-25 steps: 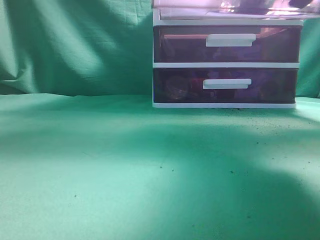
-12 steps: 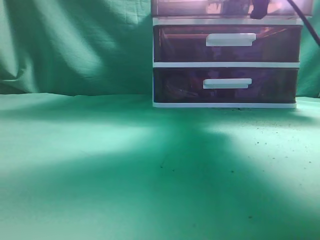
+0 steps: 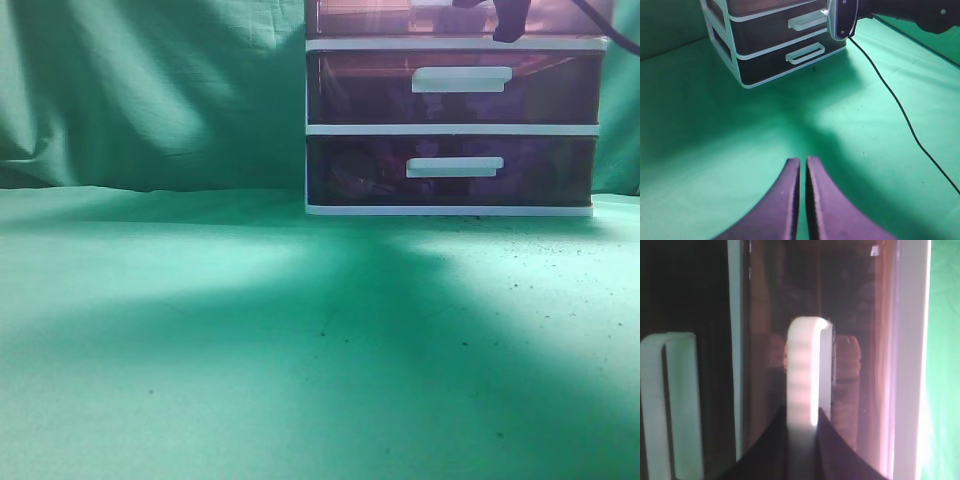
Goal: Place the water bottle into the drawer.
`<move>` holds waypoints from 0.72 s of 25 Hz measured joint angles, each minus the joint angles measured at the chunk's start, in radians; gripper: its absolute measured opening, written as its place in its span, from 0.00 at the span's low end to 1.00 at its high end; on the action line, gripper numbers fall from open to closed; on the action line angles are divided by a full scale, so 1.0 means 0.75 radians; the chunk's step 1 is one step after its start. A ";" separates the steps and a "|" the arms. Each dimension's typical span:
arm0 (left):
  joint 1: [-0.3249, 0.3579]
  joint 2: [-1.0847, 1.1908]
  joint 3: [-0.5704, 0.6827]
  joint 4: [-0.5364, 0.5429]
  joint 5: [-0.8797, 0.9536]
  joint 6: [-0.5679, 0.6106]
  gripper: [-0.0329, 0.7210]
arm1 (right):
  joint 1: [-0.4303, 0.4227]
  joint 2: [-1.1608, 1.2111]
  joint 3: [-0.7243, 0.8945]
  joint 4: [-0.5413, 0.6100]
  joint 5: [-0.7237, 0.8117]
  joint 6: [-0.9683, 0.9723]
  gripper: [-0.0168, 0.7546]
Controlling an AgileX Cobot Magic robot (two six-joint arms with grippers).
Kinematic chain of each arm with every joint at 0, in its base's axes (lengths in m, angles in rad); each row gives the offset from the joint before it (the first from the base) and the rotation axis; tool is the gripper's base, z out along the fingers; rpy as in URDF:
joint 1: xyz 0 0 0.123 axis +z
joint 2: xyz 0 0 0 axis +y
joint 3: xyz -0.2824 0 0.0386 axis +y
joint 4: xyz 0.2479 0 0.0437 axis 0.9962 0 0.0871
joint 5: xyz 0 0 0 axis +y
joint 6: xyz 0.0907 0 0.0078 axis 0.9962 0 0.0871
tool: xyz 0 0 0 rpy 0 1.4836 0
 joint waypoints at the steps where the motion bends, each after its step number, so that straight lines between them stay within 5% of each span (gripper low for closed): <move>1: 0.000 0.000 0.000 0.000 0.000 0.000 0.04 | 0.000 0.000 0.000 -0.003 0.000 0.001 0.12; 18: 0.000 0.000 0.000 -0.103 0.003 0.000 0.04 | -0.062 0.040 -0.054 -0.273 -0.018 0.133 0.12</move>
